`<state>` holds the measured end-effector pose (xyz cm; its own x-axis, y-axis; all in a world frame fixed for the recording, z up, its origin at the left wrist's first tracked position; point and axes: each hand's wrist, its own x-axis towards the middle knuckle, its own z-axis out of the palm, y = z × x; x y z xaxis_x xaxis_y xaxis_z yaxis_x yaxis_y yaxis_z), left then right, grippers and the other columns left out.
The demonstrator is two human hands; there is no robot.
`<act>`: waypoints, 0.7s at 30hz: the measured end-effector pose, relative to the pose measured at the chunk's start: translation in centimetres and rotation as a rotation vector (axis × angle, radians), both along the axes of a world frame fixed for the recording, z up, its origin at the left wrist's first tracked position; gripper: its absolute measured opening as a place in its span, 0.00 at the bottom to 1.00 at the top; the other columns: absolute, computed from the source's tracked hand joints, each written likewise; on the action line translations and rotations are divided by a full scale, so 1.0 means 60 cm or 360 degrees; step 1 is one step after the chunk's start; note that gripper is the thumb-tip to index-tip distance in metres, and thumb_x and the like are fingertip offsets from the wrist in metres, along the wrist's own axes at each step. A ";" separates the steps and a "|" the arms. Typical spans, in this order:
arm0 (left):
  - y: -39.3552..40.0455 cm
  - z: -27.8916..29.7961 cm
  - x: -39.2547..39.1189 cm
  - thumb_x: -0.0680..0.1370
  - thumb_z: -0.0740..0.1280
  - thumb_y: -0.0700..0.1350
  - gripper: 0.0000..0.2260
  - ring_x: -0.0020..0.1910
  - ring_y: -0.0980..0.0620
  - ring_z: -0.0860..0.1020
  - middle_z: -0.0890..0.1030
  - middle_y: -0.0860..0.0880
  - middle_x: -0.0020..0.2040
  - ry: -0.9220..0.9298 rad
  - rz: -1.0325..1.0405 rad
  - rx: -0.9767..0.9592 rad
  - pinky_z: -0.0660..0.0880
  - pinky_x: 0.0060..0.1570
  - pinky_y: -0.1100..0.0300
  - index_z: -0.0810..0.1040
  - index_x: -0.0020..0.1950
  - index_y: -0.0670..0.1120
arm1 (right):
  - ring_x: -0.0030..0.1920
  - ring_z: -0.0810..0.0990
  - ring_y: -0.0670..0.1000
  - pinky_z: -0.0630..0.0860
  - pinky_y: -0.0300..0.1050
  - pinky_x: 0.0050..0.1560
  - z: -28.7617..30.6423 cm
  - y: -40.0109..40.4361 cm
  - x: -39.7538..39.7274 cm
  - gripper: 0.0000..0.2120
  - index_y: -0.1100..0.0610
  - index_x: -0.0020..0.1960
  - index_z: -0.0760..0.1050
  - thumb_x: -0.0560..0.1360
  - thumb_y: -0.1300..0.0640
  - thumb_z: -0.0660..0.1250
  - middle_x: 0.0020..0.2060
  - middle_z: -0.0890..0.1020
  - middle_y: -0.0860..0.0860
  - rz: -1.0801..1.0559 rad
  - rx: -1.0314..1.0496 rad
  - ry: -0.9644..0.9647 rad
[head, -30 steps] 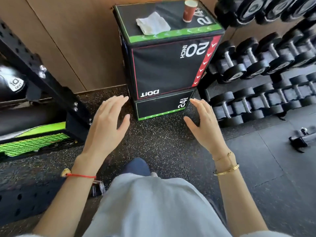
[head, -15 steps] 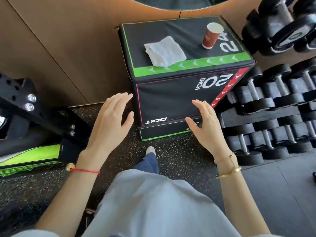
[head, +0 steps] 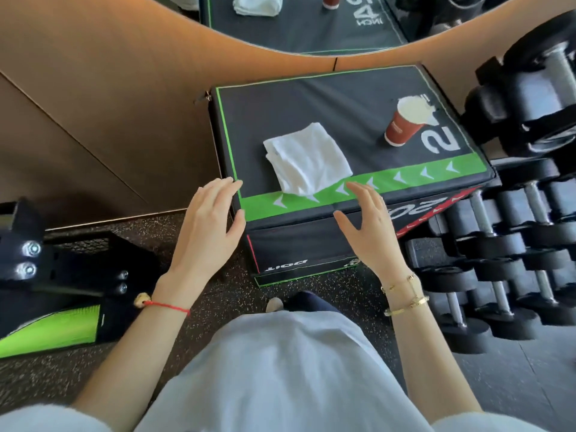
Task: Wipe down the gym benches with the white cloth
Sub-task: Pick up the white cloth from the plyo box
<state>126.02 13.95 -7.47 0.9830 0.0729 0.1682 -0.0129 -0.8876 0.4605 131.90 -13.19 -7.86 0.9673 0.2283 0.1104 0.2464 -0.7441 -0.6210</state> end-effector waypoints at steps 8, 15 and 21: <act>-0.019 -0.053 0.094 0.81 0.63 0.43 0.19 0.73 0.47 0.66 0.72 0.45 0.70 0.0027 0.0149 0.0008 0.60 0.75 0.47 0.70 0.72 0.42 | 0.74 0.62 0.58 0.59 0.51 0.74 -0.017 0.031 0.148 0.26 0.62 0.74 0.64 0.79 0.56 0.66 0.72 0.69 0.56 0.0006 -0.0067 0.0066; -0.045 -0.096 0.137 0.81 0.61 0.43 0.19 0.74 0.45 0.65 0.69 0.43 0.72 0.0110 0.0192 -0.0010 0.64 0.74 0.47 0.70 0.72 0.41 | 0.76 0.57 0.59 0.55 0.50 0.75 -0.038 0.070 0.244 0.35 0.63 0.78 0.54 0.79 0.50 0.66 0.76 0.61 0.59 0.0132 -0.0236 0.0231; -0.057 -0.118 0.143 0.81 0.61 0.42 0.19 0.74 0.42 0.64 0.69 0.41 0.72 0.0123 0.0246 0.0028 0.62 0.73 0.44 0.70 0.72 0.40 | 0.69 0.65 0.60 0.65 0.54 0.66 -0.060 0.091 0.260 0.40 0.60 0.77 0.55 0.74 0.46 0.70 0.72 0.67 0.57 0.0049 -0.0382 0.0279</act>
